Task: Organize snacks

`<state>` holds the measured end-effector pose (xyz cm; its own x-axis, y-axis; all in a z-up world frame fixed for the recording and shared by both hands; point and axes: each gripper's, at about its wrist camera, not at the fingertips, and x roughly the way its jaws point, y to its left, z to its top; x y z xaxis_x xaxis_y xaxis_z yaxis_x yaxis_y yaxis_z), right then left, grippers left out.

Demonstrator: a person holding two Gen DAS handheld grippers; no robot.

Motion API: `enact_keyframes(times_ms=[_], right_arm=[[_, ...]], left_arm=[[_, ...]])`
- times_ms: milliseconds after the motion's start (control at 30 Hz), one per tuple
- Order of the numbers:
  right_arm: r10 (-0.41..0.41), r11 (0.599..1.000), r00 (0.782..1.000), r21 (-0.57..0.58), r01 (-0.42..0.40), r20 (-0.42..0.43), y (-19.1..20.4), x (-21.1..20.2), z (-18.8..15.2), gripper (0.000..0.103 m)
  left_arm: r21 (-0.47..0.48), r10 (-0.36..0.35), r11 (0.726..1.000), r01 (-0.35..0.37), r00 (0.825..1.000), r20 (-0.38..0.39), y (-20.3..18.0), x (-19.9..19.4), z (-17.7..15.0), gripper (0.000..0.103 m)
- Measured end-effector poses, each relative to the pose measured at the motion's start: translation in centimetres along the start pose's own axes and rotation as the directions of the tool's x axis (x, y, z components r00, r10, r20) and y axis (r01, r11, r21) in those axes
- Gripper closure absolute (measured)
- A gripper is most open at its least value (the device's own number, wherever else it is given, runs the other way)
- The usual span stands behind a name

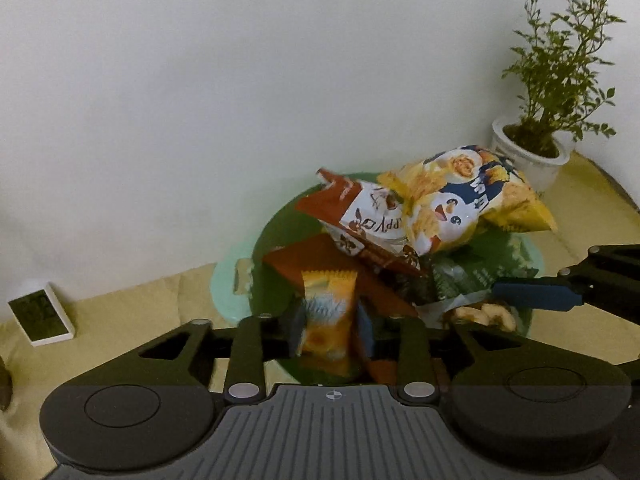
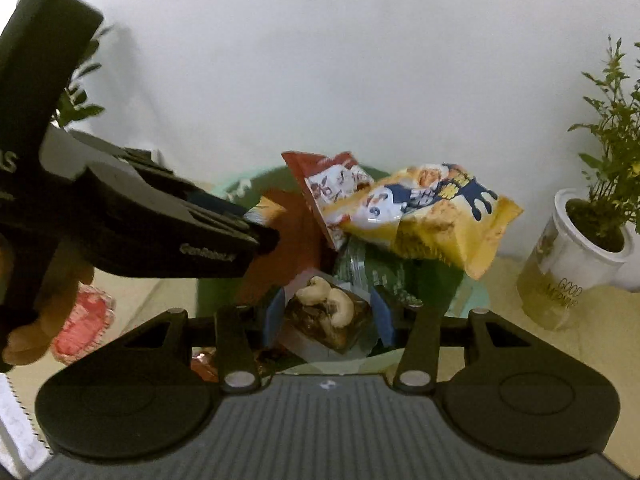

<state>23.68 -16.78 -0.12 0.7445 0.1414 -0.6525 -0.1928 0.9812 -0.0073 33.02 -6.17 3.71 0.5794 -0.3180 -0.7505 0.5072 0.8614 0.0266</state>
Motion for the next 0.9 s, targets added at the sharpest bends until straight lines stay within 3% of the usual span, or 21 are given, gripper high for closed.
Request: enact_keyframes(times_ms=[67, 133, 533, 900], right_arm=[[-0.007, 1.0, 1.0, -0.011, 0.007, 0.01, 0.3, -0.2, -0.1, 0.047], [-0.013, 1.0, 1.0, -0.013, 0.014, 0.01, 0.6, -0.6, -0.3, 0.039], [-0.048, 0.998, 0.999, 0.033, 0.047, 0.023, 0.8, -5.4, -1.0, 0.038], [-0.07, 0.995, 0.998, 0.076, 0.07, -0.006, 1.2, -8.4, -2.8, 0.037]], left_arm=[[0.004, 0.014, 1.0, -0.014, 1.0, -0.005, -0.1, -0.2, 0.0, 0.0], [0.005, 0.04, 0.999, -0.04, 0.999, -0.011, -0.4, -0.3, 0.0, 0.0], [-0.006, 0.106, 0.994, -0.106, 0.994, 0.005, -2.0, -4.7, -0.4, 0.0], [-0.054, 0.14, 0.989, -0.14, 0.99, -0.012, -2.9, -8.0, -2.8, 0.0]])
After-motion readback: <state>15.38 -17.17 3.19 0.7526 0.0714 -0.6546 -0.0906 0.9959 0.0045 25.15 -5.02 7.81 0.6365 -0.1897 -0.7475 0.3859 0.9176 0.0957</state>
